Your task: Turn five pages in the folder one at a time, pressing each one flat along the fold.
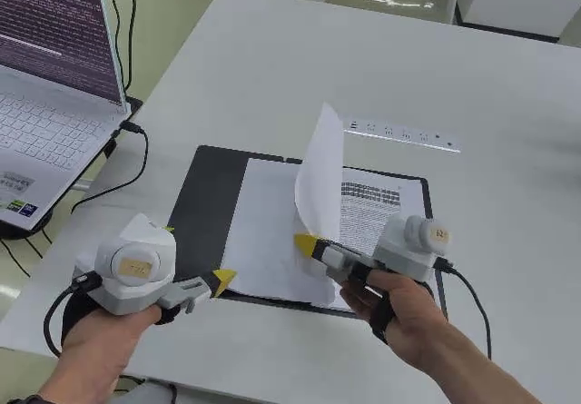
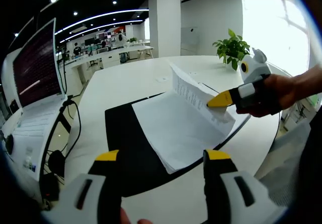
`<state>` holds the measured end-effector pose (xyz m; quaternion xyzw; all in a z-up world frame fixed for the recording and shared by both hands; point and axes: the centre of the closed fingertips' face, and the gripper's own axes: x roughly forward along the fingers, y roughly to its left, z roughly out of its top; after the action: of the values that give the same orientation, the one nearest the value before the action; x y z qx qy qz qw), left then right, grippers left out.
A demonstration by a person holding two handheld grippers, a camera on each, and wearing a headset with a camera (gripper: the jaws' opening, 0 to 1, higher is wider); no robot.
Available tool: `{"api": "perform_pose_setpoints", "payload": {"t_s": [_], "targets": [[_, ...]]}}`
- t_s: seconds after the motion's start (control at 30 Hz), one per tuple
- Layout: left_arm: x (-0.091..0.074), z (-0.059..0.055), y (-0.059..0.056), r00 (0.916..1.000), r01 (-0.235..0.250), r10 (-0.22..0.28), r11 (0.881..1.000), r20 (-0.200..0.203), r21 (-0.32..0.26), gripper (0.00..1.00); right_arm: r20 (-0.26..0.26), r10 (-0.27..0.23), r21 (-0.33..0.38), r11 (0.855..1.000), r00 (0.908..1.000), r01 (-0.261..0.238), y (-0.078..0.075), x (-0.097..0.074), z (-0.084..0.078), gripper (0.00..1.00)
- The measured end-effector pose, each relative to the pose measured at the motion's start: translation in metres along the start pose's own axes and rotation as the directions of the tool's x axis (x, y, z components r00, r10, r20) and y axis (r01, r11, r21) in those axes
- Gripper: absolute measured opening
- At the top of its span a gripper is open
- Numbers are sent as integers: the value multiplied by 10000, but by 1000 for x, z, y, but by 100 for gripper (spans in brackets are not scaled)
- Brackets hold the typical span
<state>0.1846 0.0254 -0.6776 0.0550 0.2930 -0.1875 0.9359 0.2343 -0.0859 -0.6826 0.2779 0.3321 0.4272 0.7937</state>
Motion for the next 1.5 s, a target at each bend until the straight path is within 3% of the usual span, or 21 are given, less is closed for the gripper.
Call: {"api": "perform_pose_setpoints", "payload": {"t_s": [0.6,0.83,1.07,1.5], "targets": [[-13,-10,18,9999,15,-13,9999,162,-152,66,-1105,202,229,9996,9937,-177,10,51,-38,0],[-17,-13,18,9998,95,-91,9997,194,-211,66,-1539,104,575,9983,9880,-16,-1,69,-51,0],[-18,-18,17,9993,161,-137,9975,353,-681,67,-1920,-172,1085,9933,9812,387,-15,83,-67,0],[-13,-19,15,9988,152,-108,9954,467,-942,67,-2305,-742,1088,9889,9702,1015,-39,96,-83,1]]}}
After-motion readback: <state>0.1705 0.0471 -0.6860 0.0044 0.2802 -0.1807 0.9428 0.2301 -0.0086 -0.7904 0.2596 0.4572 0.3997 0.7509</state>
